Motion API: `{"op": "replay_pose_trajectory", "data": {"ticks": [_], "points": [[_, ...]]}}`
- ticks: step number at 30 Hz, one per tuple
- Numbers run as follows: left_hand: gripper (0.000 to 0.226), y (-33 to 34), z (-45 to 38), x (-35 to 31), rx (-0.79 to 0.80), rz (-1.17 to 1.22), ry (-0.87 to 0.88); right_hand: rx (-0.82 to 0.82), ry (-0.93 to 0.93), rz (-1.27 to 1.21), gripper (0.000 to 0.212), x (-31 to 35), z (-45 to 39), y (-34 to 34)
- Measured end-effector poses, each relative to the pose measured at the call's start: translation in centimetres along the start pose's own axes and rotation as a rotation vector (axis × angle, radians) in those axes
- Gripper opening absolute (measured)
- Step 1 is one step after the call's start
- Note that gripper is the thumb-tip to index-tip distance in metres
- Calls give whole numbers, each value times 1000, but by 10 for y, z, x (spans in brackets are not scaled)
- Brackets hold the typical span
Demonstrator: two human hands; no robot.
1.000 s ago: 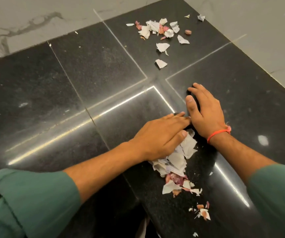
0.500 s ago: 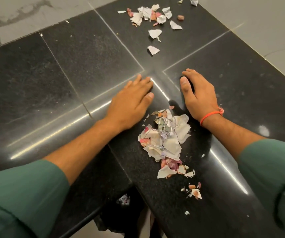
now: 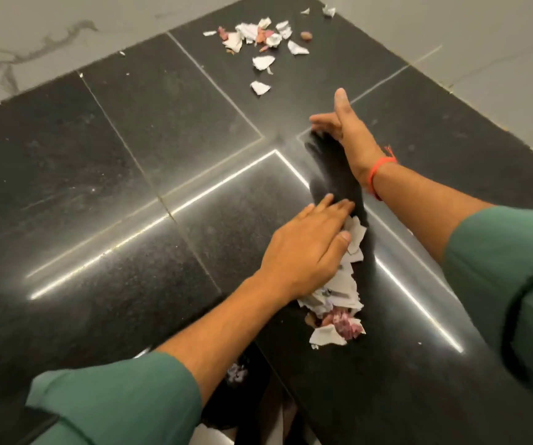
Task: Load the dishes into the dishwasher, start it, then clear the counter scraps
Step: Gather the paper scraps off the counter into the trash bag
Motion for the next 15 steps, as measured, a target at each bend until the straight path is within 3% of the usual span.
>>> {"op": "replay_pose_trajectory", "data": {"ticks": [3, 7, 9, 12, 15], "points": [[55, 9, 12, -19, -35, 126, -46, 121, -12, -26, 78, -20, 40, -10], [50, -5, 32, -17, -260, 493, -258, 149, -80, 119, 82, -64, 111, -35], [50, -13, 53, -12, -387, 527, -359, 112, -227, 303, 84, -74, 139, -39], [50, -17, 92, -14, -570, 526, -491, 39, -274, 299, 71, -85, 159, -35], [54, 2, 110, -44, -541, 499, -511, 4, -338, 351, 65, -83, 167, -26]]}}
Point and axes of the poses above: each hand's wrist, its own z-axis away from the middle knuckle, its own y-axis out of the palm, x = y × z, the point moved 7 cm from there along -z, towards the middle knuckle, and after that the axes turned 6 degrees about y, right-handed, at the moved point
